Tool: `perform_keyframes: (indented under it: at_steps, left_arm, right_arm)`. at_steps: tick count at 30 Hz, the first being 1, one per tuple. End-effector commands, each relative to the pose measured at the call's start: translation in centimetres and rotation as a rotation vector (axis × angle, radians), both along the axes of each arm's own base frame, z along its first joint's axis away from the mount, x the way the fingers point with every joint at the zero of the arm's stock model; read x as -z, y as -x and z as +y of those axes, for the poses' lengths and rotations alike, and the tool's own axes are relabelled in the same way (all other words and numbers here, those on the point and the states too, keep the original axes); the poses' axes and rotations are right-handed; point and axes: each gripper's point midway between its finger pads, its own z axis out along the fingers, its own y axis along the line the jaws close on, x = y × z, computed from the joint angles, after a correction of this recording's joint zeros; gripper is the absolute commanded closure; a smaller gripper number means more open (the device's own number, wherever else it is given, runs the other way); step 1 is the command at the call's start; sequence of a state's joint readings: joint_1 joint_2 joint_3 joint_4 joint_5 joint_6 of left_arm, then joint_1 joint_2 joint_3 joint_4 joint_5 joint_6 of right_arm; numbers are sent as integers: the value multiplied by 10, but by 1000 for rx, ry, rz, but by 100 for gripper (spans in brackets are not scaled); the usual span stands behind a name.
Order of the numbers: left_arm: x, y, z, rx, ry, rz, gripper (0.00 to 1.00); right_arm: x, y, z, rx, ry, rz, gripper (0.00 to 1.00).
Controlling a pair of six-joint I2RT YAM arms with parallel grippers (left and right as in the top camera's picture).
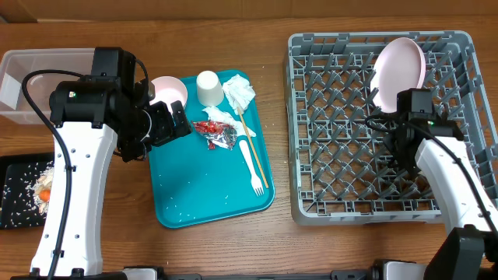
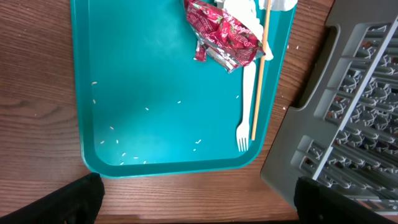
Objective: Sort waste into correct bins and load items into the dishwasher rack
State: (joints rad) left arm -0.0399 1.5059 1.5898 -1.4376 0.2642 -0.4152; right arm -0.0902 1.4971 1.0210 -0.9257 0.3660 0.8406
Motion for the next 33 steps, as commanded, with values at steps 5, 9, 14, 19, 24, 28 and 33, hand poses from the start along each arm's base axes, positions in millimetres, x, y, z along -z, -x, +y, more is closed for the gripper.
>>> perform_keyframes:
  at_steps: [5,9,14,19,24,28,33]
  left_arm:
    - [3,-2,-1,15,-11,-2,0]
    - [3,-2,-1,15,-11,-3,0]
    - [3,-2,-1,13,-11,-1,0]
    - [3,-2,-1,13,-11,-1,0]
    - [3,-3,-1,12,-10,-7,0]
    - [3,-4,-1,6,-8,-10,0]
    - [3,-4,-1,-6,-5,-6,0]
  right_arm:
    - [18,11,-1,5,0,27,96]
    - [18,11,-1,5,0,28,96]
    - [19,13,0,5,0,37,96]
    - [17,15,0,1,-1,47,96]
    - [-14,10,1,-34,4,16,96]
    - [-67,-3,8,-91,-21,-85,96]
    - [-138,-3,9,-97,-14,-208,96]
